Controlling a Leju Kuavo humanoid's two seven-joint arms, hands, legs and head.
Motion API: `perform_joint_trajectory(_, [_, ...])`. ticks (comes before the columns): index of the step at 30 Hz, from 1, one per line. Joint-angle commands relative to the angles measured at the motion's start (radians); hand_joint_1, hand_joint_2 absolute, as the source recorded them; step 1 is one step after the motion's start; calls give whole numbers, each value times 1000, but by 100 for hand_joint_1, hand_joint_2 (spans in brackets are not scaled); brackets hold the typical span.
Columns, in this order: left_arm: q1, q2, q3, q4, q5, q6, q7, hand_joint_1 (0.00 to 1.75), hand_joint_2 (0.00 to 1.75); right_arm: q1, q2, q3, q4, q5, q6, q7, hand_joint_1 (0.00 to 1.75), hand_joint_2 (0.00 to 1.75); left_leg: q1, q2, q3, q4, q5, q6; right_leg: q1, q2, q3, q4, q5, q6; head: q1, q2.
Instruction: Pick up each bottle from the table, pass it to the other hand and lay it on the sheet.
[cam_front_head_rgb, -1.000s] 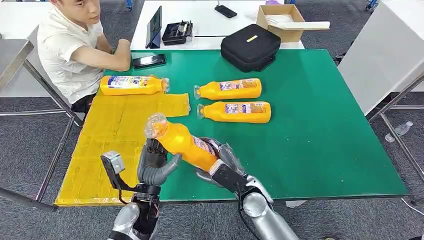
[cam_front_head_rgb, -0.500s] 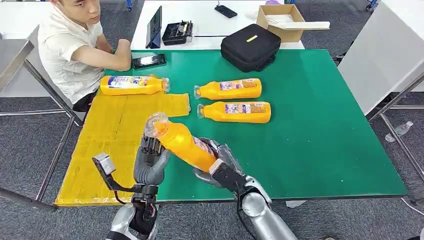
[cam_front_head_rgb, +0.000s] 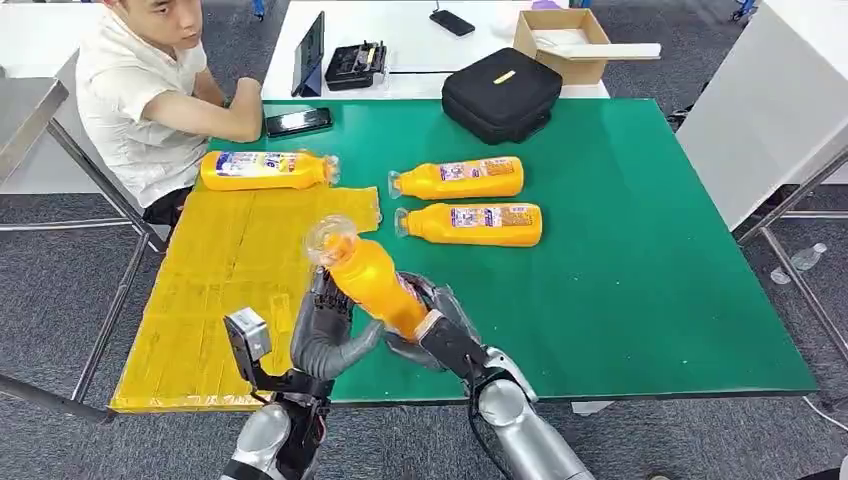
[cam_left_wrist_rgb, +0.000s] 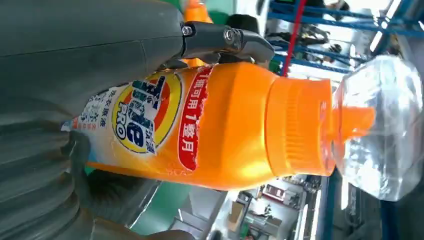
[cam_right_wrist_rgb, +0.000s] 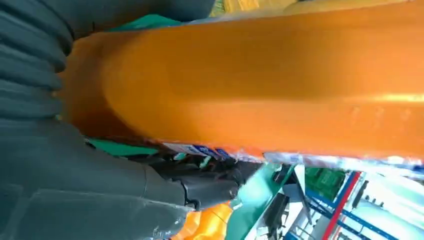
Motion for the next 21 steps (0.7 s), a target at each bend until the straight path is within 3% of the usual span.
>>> perform_joint_trajectory(1, [-1, -35, -25, 26, -40, 11, -11, 0, 175, -55, -14, 6, 86, 7, 2, 26, 175, 175, 0, 1, 1, 0, 0, 0, 1, 0, 2, -1, 0, -2, 0, 0])
perform_joint_trajectory(5, [-56, -46, 20, 126, 75, 20, 56, 0, 175, -100, 5, 58, 112, 41, 4, 20, 175, 175, 0, 3, 3, 0, -1, 1, 1, 1, 3, -1, 0, -3, 0, 0])
perform_joint_trajectory(21, [-68, -46, 25, 145, 78, 22, 55, 0, 175, -107, 8, 64, 115, 43, 2, 20, 175, 175, 1, 1, 2, 0, -1, 0, 1, 0, 3, -1, 0, -3, 0, 0])
